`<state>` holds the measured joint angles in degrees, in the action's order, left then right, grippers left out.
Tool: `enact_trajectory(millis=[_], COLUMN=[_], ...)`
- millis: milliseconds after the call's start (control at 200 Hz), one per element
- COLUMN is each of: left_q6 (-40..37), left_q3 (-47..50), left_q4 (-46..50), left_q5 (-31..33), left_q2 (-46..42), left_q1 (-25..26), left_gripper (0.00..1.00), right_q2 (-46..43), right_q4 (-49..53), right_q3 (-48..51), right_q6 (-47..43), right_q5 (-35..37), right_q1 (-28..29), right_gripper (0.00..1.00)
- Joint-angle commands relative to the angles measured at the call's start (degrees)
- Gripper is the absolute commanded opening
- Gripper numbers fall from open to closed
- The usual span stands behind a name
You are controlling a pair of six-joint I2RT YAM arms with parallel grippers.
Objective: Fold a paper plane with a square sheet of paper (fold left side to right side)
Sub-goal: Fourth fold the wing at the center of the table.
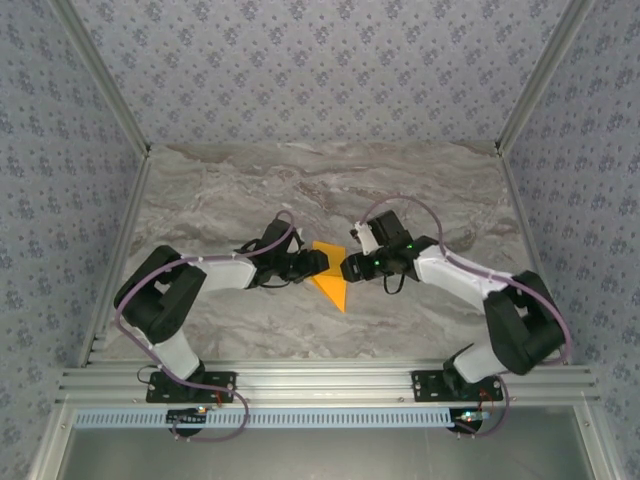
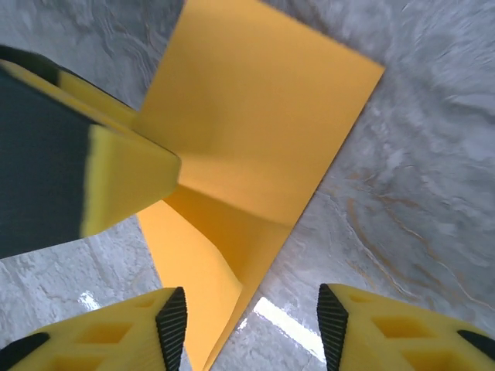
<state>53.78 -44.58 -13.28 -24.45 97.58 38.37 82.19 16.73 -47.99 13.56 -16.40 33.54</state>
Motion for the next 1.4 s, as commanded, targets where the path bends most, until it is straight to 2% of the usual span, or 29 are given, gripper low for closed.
enact_trajectory(millis=[0, 170, 410, 779, 1394], left_q6=[2.72, 6.10, 9.32, 9.76, 9.68], left_q3=[-1.42, -1.99, -3.88, -7.15, -9.10], left_q4=[-0.84, 1.37, 3.45, 5.94, 6.73], left_q5=[-0.34, 0.28, 0.10, -0.48, -1.48], left_q2=[-0.54, -0.99, -0.92, -0.13, 0.95], left_q1=[0.37, 0.38, 0.34, 0.34, 0.32], left_gripper=[0.49, 0.49, 0.49, 0.49, 0.49], right_q2=[-5.11, -8.46, -3.34, 3.57, 9.38], right_q4=[2.48, -6.51, -11.58, -11.34, -9.02], right_q3=[2.33, 8.77, 9.68, 5.67, 2.04], right_q6=[0.82, 4.07, 3.98, 2.63, 2.90], right_q5=[7.19, 9.49, 17.30, 21.58, 25.50], right_q1=[3.53, 11.53, 17.71, 19.42, 20.69], right_gripper=[0.54, 0.54, 0.51, 0.49, 0.43])
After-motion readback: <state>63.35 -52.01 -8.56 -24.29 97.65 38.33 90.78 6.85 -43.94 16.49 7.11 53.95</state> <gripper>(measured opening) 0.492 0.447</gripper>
